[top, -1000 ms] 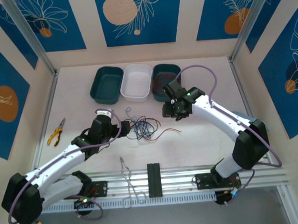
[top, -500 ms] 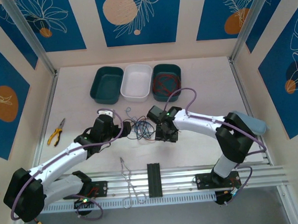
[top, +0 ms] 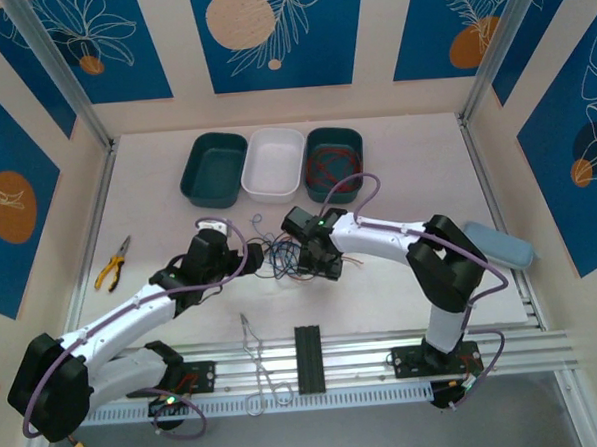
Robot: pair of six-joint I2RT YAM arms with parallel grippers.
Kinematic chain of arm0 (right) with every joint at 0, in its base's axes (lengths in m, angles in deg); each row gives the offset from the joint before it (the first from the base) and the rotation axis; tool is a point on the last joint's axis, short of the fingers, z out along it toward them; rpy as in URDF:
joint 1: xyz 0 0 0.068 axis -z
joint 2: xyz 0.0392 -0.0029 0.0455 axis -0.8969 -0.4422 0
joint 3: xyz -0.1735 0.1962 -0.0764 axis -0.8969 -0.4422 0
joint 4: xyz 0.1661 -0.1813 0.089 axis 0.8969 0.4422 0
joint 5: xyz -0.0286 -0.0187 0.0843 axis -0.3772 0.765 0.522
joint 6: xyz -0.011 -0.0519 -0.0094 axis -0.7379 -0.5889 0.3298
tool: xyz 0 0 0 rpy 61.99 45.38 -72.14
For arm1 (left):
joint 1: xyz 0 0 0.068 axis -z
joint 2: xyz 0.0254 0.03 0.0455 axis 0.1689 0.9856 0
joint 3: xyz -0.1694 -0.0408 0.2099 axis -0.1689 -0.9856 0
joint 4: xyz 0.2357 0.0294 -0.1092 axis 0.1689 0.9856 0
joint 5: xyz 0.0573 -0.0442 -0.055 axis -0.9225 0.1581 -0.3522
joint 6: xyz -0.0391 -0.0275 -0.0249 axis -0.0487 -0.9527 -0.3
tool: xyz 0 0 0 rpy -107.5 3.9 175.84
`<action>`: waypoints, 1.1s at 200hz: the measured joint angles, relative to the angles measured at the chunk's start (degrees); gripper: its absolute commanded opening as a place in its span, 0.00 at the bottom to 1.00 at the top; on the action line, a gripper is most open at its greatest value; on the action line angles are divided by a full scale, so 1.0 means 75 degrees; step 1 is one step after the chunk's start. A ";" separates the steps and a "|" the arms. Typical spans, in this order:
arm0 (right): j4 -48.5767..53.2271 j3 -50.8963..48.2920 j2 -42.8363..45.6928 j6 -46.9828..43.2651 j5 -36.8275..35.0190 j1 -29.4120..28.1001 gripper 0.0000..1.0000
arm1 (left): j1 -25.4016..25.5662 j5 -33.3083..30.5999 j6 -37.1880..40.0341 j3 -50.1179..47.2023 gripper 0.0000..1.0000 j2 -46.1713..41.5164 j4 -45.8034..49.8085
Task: Untangle the cables
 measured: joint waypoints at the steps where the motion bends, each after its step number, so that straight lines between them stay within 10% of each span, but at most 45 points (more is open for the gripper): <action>1: 0.0003 0.0000 -0.0017 0.0000 0.0000 0.0000 0.52 | 0.0000 0.0000 0.0000 -0.0003 1.00 0.0000 -0.0003; 220: -0.0125 0.0032 -0.0504 0.0160 0.0335 -0.0087 0.51 | -0.0032 0.0003 0.0000 -0.0184 1.00 -0.0090 -0.0047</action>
